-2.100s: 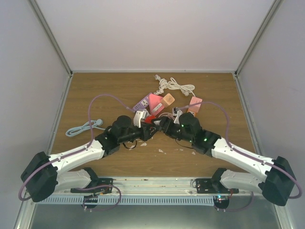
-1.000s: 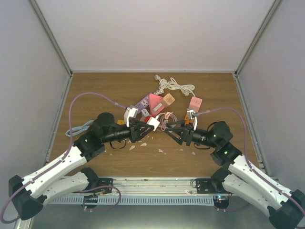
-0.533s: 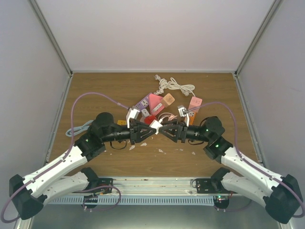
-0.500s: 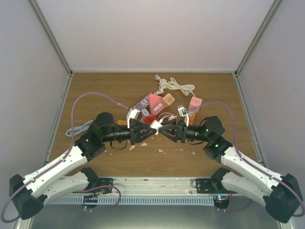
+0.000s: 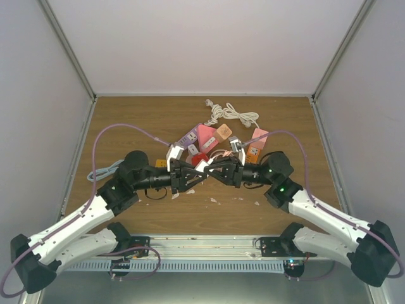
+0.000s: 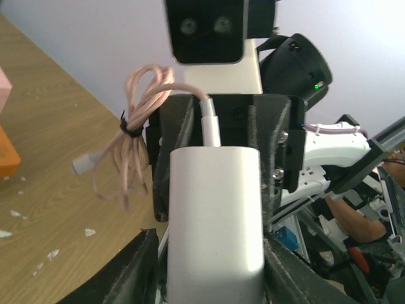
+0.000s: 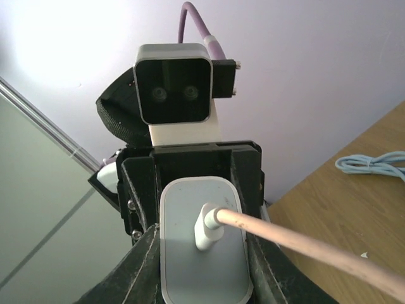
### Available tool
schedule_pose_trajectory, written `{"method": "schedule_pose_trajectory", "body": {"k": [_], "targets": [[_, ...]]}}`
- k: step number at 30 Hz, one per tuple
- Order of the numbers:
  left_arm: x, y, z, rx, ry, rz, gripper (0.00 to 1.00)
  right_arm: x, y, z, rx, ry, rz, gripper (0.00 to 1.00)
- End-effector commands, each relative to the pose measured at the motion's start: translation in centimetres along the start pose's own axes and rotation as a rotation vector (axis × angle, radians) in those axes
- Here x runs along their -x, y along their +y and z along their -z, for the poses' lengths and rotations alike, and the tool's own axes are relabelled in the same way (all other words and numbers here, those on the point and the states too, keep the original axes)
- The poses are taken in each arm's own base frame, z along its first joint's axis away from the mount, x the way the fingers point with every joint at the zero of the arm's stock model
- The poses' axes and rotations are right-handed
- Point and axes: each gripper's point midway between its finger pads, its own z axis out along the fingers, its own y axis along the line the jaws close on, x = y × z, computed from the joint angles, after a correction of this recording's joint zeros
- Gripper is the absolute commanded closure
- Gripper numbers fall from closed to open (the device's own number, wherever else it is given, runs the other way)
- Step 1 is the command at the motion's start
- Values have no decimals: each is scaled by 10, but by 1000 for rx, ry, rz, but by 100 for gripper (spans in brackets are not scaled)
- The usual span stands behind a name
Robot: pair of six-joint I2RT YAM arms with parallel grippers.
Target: Insert the plug
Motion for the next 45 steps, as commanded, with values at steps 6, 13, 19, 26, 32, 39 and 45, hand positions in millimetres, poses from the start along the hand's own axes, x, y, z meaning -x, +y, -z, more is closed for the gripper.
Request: {"method": "schedule_pose_trajectory", "body": {"k": [6,13,19,26,32,39,45], "targets": [[7,53,29,345,-107,7,27,10,-21,-17,-99,7,118,91],[21,101,122,866,-295,-61,12,9,-88,-26,-369,100,240,99],[28,103,203,1133,-504,-91,7,12,-140,-41,-510,193,363,100],[25,94,237,1133,-679,-103,3,5,-175,-87,-421,343,503,99],[18,92,250,1157,-682,-88,2,-5,-209,-123,-372,441,569,99],[6,99,248,1167,-635,-45,1,-29,-232,-140,-307,539,565,99],[5,104,241,1186,-591,-54,1,-43,-246,-148,-303,578,563,100]]}}
